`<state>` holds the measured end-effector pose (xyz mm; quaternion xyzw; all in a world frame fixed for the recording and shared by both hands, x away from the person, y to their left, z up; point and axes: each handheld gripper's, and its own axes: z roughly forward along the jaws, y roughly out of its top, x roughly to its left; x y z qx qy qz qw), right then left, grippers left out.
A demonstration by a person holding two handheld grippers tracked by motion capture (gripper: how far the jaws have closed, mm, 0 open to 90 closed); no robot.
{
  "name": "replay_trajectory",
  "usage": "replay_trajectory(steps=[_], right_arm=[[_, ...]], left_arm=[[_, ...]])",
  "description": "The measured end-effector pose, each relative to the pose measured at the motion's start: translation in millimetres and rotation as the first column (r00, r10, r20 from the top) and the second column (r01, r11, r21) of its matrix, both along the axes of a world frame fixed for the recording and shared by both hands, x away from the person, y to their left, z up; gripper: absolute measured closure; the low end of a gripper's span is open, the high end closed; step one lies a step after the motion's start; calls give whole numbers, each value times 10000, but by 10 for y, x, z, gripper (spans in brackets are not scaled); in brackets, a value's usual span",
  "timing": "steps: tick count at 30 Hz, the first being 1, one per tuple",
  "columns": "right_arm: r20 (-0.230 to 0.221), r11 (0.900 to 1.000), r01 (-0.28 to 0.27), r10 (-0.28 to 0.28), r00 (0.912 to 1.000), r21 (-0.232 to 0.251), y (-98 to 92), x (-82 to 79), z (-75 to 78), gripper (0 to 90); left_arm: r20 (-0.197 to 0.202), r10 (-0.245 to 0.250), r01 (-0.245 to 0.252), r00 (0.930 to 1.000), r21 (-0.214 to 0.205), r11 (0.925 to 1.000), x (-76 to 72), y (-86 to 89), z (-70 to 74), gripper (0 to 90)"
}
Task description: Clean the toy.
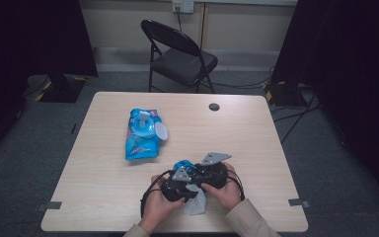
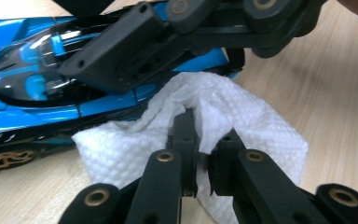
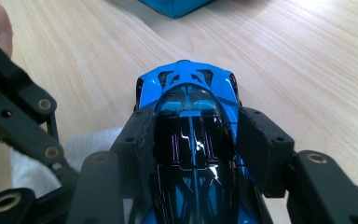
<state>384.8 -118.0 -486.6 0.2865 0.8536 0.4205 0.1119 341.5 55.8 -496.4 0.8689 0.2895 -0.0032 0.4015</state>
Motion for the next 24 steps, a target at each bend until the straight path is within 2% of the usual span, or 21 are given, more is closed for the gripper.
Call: replay_trajectory(steps=[13,24], right_arm=[[-12,10000,-2,2,10000,7,-3,-1,0,477],[-8,10000,-6,6,10000,57,-8,-2,-5,476]], left_arm=[[40,-276,277,9996,-91,9996,-70,-133,-10,835],[7,-832,832,9965,-313,9960,-142,-281,-22,833]])
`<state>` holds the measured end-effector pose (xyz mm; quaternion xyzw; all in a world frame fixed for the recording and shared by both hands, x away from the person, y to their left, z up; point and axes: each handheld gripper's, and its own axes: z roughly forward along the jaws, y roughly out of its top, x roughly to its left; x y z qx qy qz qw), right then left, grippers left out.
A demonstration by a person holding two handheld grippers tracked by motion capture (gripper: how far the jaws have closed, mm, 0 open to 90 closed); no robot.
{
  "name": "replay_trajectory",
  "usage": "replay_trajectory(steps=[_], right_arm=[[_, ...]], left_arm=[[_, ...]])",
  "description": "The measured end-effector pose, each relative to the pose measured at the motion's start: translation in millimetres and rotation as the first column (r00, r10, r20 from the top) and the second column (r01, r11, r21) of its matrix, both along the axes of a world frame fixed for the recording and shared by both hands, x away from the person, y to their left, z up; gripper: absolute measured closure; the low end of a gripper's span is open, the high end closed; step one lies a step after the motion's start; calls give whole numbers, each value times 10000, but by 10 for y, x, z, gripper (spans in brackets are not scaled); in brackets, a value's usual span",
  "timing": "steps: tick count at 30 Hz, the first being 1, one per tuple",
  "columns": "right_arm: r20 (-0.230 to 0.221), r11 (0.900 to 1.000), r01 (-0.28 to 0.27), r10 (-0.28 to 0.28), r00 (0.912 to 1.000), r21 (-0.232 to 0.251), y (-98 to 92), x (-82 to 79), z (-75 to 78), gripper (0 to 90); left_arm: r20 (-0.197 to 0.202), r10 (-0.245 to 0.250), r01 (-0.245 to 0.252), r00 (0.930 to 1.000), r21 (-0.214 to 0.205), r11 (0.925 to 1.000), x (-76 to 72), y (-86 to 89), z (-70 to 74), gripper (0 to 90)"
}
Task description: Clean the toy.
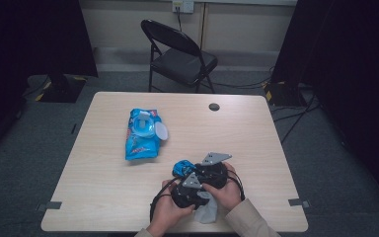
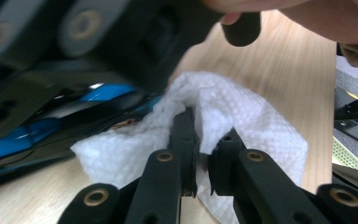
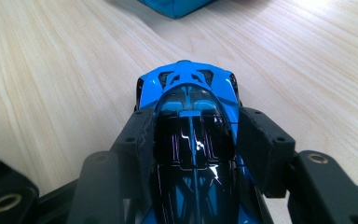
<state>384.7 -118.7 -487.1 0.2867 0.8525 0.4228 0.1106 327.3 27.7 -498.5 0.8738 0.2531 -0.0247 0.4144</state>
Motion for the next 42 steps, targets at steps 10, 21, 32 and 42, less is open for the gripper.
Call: replay_trajectory(steps=[10,21,32,42], right_arm=[[-165,9998,174,-173,9997,59,-16,-12,3,453],[90,9981,124,-130,9999,609,-106,-44,197,351],[-4,9886,504,-509,9987,1418,-599,-118,379,379],[55,9892,461,-473,9989,1390,-732,-203,405,400]], left_arm=[[-1,-53,53,10000,-242,9997,-92,148,70,825],[204,-85,89,9998,-213,9997,-83,231,187,821],[847,294,-255,9960,-471,9986,66,334,517,819],[1124,812,-749,9903,-592,9954,329,403,707,817]])
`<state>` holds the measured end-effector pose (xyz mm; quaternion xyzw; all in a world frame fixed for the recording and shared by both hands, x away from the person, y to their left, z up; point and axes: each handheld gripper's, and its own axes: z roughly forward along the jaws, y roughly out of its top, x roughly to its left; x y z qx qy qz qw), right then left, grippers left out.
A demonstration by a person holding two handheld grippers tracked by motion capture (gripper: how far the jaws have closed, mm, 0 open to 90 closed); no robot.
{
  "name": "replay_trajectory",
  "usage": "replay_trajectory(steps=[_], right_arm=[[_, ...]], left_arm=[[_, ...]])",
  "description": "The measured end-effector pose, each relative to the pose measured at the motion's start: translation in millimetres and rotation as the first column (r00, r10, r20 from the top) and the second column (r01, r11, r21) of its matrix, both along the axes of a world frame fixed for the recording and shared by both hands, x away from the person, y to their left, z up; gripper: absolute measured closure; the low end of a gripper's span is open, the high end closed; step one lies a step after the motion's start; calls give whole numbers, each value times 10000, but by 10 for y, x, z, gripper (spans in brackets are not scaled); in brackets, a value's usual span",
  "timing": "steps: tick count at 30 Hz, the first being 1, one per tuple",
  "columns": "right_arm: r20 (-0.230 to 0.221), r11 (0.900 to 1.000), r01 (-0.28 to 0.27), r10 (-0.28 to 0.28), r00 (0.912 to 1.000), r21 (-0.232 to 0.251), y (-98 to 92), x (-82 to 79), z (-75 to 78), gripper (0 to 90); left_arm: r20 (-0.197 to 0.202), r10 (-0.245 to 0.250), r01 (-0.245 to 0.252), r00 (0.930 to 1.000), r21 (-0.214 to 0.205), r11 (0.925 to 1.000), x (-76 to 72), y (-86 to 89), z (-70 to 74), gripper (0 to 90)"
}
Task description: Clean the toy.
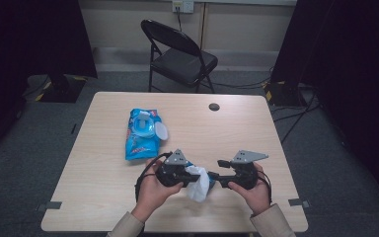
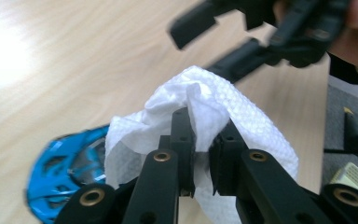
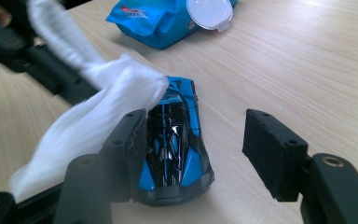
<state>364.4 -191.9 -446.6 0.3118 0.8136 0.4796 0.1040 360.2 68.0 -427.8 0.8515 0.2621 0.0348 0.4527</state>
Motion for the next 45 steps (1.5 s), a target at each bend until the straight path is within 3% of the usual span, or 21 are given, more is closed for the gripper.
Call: replay_trajectory(steps=[7,12,17,18,21,22,27,28,30,33,37,40,45], right_arm=[[37,9993,-282,282,9996,225,-12,-74,32,416],[-35,9965,-829,829,9965,58,80,-114,-1,465],[-73,9948,-1017,1017,9948,12,102,-112,-10,513],[-132,9933,-1156,1157,9932,24,102,-107,-18,569],[-162,9918,-1278,1278,9917,13,103,-104,-21,603],[-225,9887,-1495,1493,9885,-57,115,-108,-19,662],[-335,9861,-1653,1647,9858,-163,128,-115,-16,762],[-538,9848,-1719,1703,9839,-261,125,-116,-14,830],[-531,9849,-1705,1687,9842,-297,120,-118,-14,842],[-734,9872,-1594,1586,9846,-56,66,-116,-14,870],[-755,9921,-1240,1225,9896,-162,-2,-128,-2,876],[-779,9963,-864,860,9932,-20,-118,-133,6,877],[-707,9996,-171,188,9973,237,-372,-164,44,878]], left_arm=[[-255,164,-169,9995,-201,9997,108,-20,-22,816],[-314,-99,88,9995,-373,9993,117,-165,-25,815],[-304,-186,176,9994,-345,9992,119,-218,-13,809],[-302,-192,183,9994,-299,9994,122,-223,-15,810],[-331,-187,176,9993,-323,9993,127,-226,-23,810],[-370,-196,183,9991,-337,9993,129,-228,-27,810],[-315,-228,221,9992,-205,9995,127,-237,-39,806],[-318,-263,257,9991,-206,9995,125,-242,-45,783],[-250,-257,252,9994,-217,9994,126,-244,-48,773],[5,-259,259,9997,-350,9991,135,-253,-47,683],[216,-314,323,9993,-427,9986,141,-258,-18,604],[640,-80,96,9979,-245,9997,160,-237,11,440],[792,293,-320,9964,336,9989,223,-134,-43,311]])
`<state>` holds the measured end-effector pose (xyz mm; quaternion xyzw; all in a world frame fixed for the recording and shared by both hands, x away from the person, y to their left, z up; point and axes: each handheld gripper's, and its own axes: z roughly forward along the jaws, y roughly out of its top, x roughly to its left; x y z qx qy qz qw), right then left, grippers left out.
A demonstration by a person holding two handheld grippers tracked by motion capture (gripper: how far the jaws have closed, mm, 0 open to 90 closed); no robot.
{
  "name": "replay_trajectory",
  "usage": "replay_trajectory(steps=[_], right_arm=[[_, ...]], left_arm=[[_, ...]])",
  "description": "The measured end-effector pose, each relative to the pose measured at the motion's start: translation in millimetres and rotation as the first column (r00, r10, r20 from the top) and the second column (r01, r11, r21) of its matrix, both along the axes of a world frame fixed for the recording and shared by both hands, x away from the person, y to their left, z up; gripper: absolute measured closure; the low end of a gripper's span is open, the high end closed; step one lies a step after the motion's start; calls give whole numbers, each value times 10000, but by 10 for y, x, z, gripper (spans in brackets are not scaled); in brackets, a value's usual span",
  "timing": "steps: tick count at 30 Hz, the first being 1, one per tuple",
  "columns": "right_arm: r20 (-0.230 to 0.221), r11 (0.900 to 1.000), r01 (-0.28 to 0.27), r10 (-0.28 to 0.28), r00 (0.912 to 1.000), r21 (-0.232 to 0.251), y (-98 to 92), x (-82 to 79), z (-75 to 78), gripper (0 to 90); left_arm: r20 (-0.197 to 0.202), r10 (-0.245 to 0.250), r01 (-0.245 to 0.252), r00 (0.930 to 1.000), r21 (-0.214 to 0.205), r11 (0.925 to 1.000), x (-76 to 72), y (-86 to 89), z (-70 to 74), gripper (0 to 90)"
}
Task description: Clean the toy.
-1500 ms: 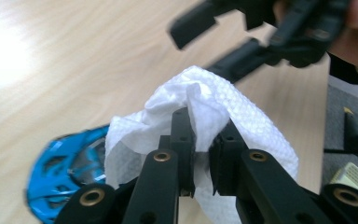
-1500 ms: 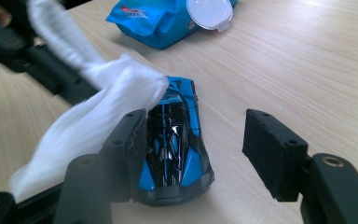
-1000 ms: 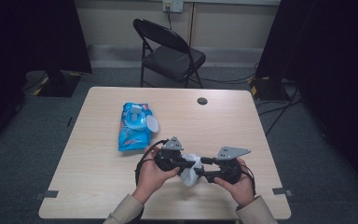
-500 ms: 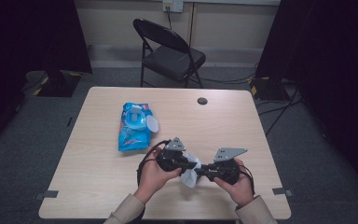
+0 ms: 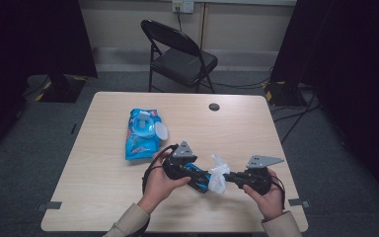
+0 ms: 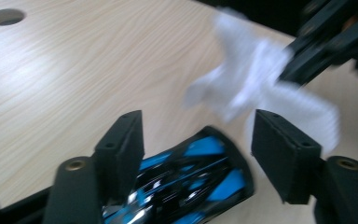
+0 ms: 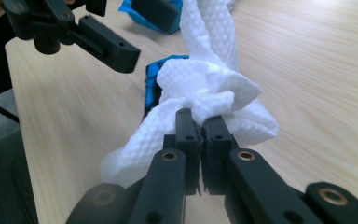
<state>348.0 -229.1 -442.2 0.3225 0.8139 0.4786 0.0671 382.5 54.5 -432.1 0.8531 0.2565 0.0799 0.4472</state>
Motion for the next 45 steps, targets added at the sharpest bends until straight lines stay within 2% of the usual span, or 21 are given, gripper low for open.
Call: replay_trajectory(steps=[3,5,7,8,9,11,12,13,18,19,27,32,34,37,39,45], right_arm=[[3,9997,260,-260,9997,25,-86,-15,0,877],[-93,9986,522,-522,9986,-31,-181,-42,-26,877],[-145,9981,599,-601,9981,-157,-202,-60,-46,877],[-164,9979,616,-619,9979,-184,-210,-69,-57,877],[-199,9976,662,-666,9976,-226,-216,-80,-71,876],[-250,9972,686,-694,9973,-307,-219,-94,-92,876],[-250,9972,686,-694,9973,-307,-219,-94,-92,876],[-328,9964,682,-699,9970,-511,-211,-109,-129,876],[-488,9944,717,-756,9959,-773,-200,-122,-196,876],[-603,9928,693,-754,9953,-973,-182,-124,-239,876],[-929,9839,791,-948,9912,-1599,-49,-99,-376,873],[-1026,9830,617,-802,9915,-1730,61,-66,-438,871],[-1036,9799,551,-761,9917,-1919,111,-62,-456,870],[-1014,9793,421,-632,9928,-1980,147,-59,-470,868],[-1051,9800,382,-597,9927,-1955,148,-57,-479,866],[-1123,9826,460,-670,9914,-1798,135,-52,-499,862]], left_arm=[[-20,127,-127,9999,193,9997,26,31,-68,260],[-282,224,-209,9993,525,9984,67,50,-210,226],[-371,247,-220,9990,726,9971,88,50,-301,208],[-371,247,-220,9990,726,9971,88,50,-301,202],[-545,290,-247,9981,769,9967,109,46,-369,195],[-502,259,-218,9984,810,9965,123,33,-413,188],[-502,259,-218,9984,810,9965,123,33,-413,185],[-364,169,-133,9992,958,9953,130,15,-432,178],[-431,127,-85,9990,977,9952,142,-28,-455,176],[-389,-56,101,9992,1163,9932,141,-42,-479,164],[-385,-90,129,9992,1025,9947,144,-26,-505,135],[-319,-47,78,9995,980,9952,138,-13,-512,135],[-343,-27,62,9994,1016,9948,138,-12,-509,134],[-371,109,-59,9993,1321,9912,135,-15,-469,153],[-373,132,-80,9992,1367,9906,139,-14,-467,156],[-393,232,-189,9990,1069,9941,134,6,-502,136]])
